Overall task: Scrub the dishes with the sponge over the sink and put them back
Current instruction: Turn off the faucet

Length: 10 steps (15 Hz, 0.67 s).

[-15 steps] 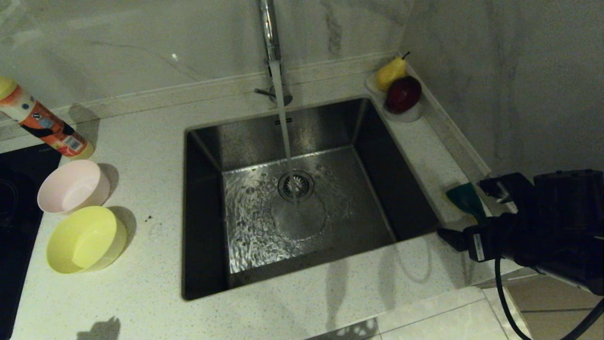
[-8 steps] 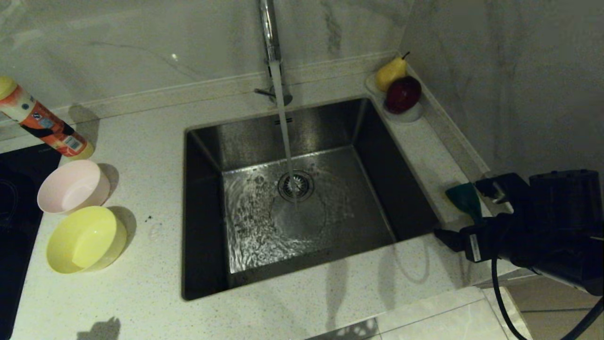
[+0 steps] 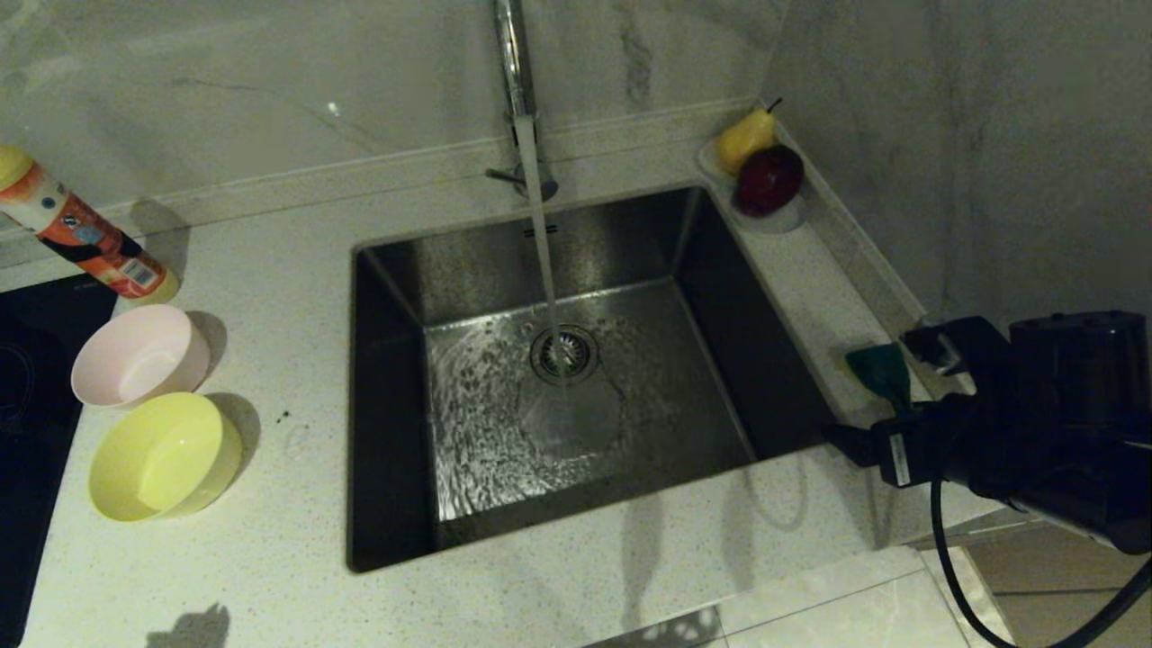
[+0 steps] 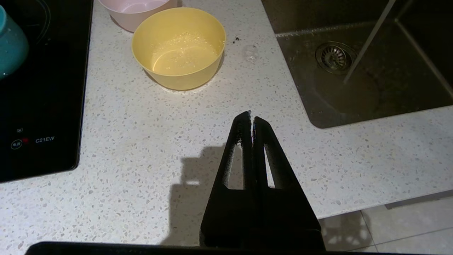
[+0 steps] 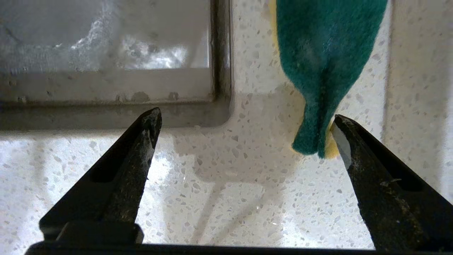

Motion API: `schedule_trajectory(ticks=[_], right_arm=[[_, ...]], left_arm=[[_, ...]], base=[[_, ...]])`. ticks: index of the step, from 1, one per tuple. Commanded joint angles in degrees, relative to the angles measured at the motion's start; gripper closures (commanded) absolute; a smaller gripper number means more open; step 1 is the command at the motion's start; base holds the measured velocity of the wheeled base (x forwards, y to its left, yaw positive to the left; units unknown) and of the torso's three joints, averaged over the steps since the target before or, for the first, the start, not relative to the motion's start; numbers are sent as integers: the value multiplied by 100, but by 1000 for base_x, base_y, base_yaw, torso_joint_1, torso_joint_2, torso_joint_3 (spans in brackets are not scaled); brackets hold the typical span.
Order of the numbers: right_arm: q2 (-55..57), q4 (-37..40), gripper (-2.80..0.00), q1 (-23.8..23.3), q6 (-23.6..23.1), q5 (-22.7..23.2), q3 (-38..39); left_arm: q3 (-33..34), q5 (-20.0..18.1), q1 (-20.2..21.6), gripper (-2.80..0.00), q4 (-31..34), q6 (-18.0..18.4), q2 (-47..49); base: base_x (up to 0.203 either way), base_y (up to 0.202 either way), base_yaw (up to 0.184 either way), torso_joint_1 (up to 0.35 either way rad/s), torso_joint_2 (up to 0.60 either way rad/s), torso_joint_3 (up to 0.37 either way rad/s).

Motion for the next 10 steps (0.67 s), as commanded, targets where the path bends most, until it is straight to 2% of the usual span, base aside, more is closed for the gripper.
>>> schedule_trajectory(ticks=[1,10], right_arm=[[-42,-23,-280,-5,1,-8,-18],[-491,-12,-280,25,-39,-251,-305]], left_arm=[[229,-2,-4,0,-5,4,7],[229,5,-4,0,-5,4,7]], base=[[0,0,0,0,0,0],[0,0,0,0,0,0]])
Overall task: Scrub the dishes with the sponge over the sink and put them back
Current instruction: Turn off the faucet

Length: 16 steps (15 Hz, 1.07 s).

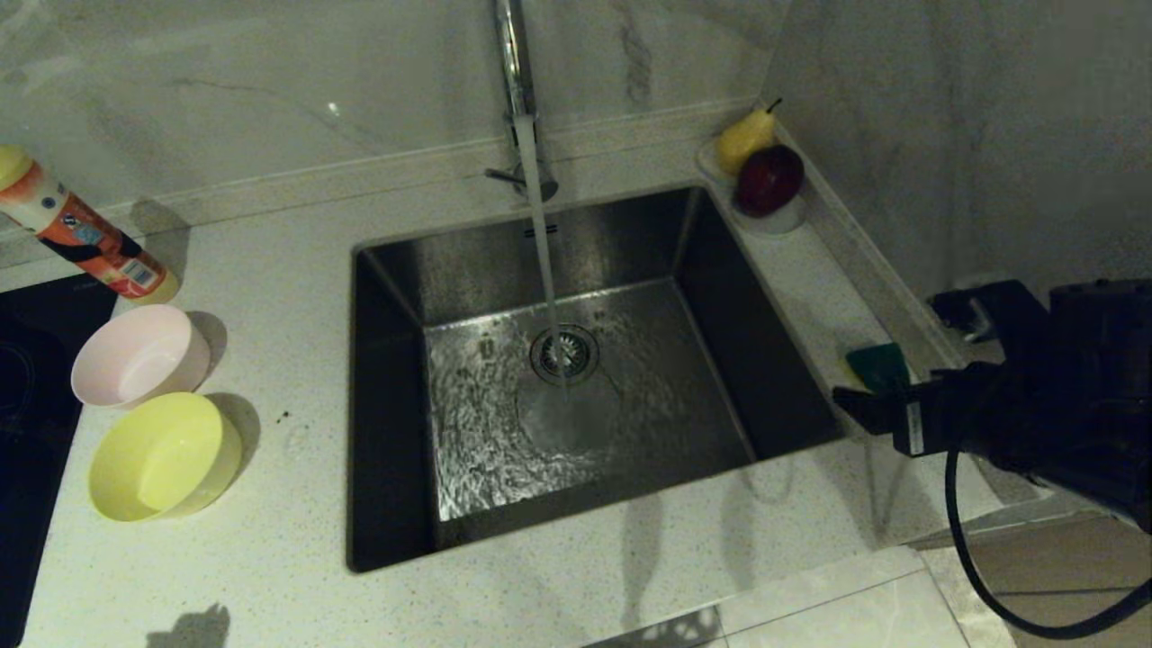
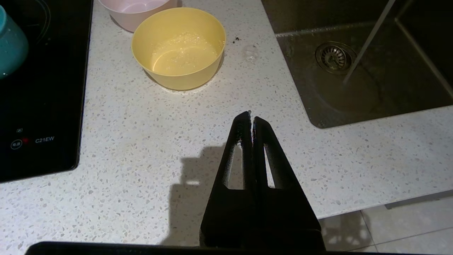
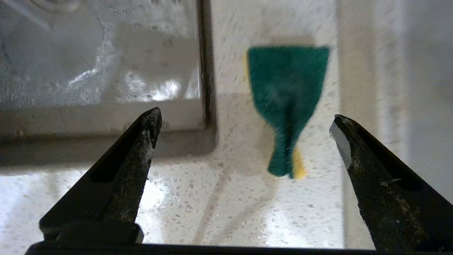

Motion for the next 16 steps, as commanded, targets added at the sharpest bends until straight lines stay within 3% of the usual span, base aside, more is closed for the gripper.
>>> schedule_trajectory(ticks=[1,2,10,14,16], right_arm=[[-320,35,-280,15,-21,-37,-64],[-488,117,0,22,-29,-41,-101],[-1804,128,0,447,-40,149,123],[-3041,191,0,356,-36,1367,500],[-3606,212,0,88,-41,1976,810]], left_arm=[[229,0,2,0,-5,2,7],[229,4,5,0,-5,2,7],[229,1,9,0,-5,1,7],[229,0,6,0,-5,-2,7],[229,8,6,0,-5,2,0]], base=[[0,0,0,0,0,0],[0,0,0,0,0,0],[0,0,0,0,0,0],[0,0,0,0,0,0],[0,0,0,0,0,0]])
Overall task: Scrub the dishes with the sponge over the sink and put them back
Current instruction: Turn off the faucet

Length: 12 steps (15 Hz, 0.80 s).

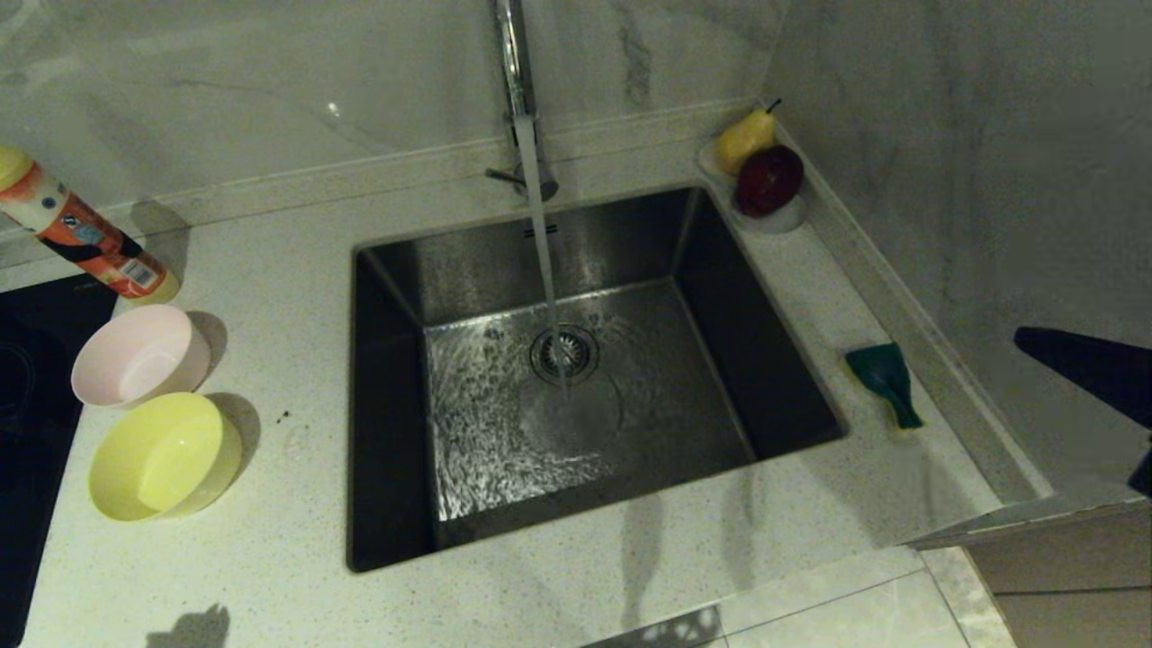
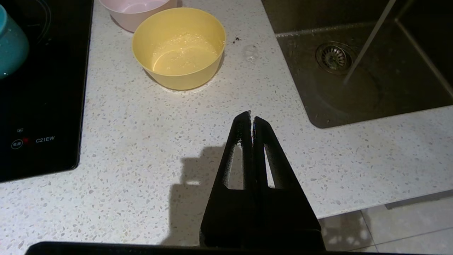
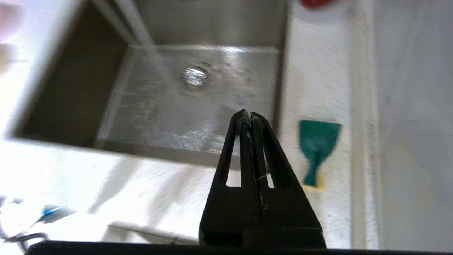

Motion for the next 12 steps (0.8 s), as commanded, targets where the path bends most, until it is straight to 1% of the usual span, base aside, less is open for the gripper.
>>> schedule_trajectory(ticks=[1,3,4,7,10,12], right_arm=[[-988,58,0,-435,-4,622,416],[-1483,338,0,-849,-5,1050,743],[-1838,548,0,-1019,-6,1160,868],[-2873,993,0,-1457,-32,1332,1315],[-3497,1097,0,-1955,-53,1464,1846],[-3821,1121,0,-2166,-264,1511,2348]], left_arm=[[229,-3,-1,0,-5,2,7],[229,-4,-2,0,-5,2,7],[229,-4,7,0,-5,2,7],[229,5,7,0,-5,2,7],[229,4,-2,0,-5,2,7],[229,-4,1,0,-5,2,7]], base=[[0,0,0,0,0,0],[0,0,0,0,0,0],[0,0,0,0,0,0],[0,0,0,0,0,0],[0,0,0,0,0,0],[0,0,0,0,0,0]])
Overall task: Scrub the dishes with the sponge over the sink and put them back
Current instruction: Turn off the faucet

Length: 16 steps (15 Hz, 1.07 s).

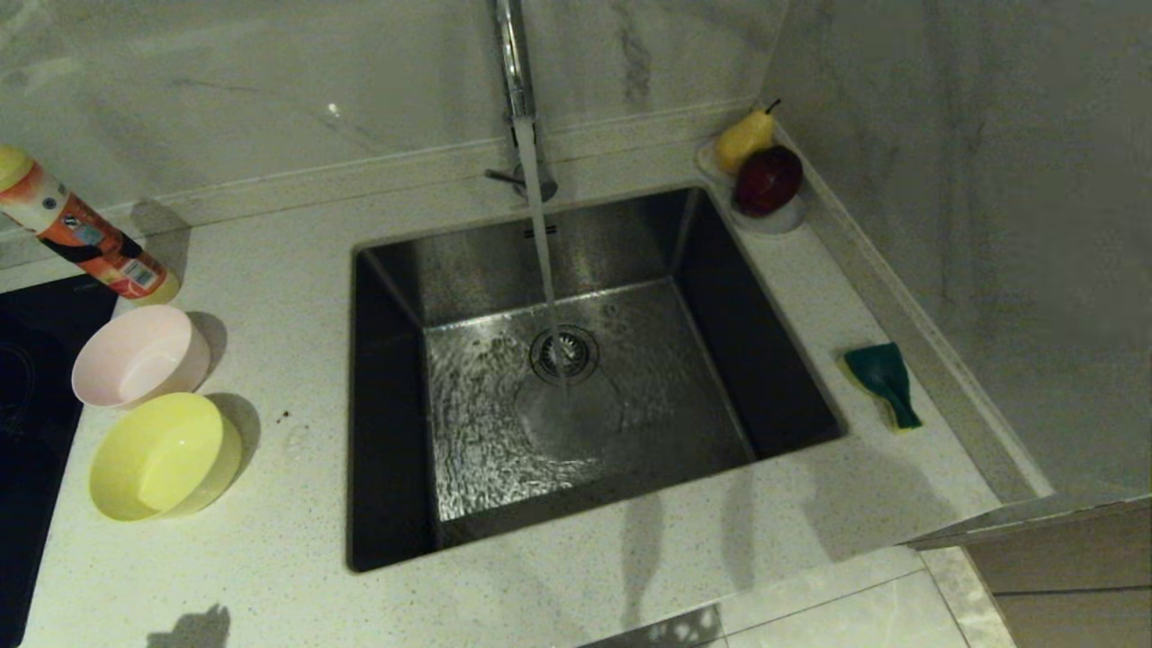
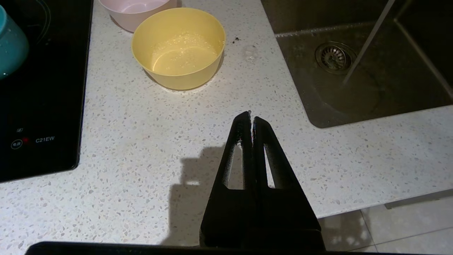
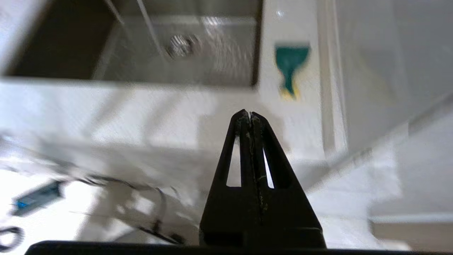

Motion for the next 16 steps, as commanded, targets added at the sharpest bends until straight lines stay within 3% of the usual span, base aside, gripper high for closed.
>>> schedule_trajectory(ticks=[1,3,5,6,10,16], right_arm=[[-629,-27,0,-212,-283,3,662],[-1030,-58,0,-251,-456,-78,1148],[-1133,-151,0,-260,-494,-608,1625],[-1150,-77,0,-258,-501,-973,1645],[-1280,756,0,-223,-783,-1435,1634],[-2211,792,0,-200,-625,-1463,1640]], left_arm=[[229,1,-3,0,-5,0,7],[229,-1,-3,0,-5,0,7],[229,-2,-3,0,-5,0,7],[229,7,3,0,-5,0,1],[229,7,-3,0,-5,-9,7],[229,-2,6,0,-5,-9,7]], base=[[0,0,0,0,0,0],[0,0,0,0,0,0],[0,0,0,0,0,0],[0,0,0,0,0,0],[0,0,0,0,0,0],[0,0,0,0,0,0]])
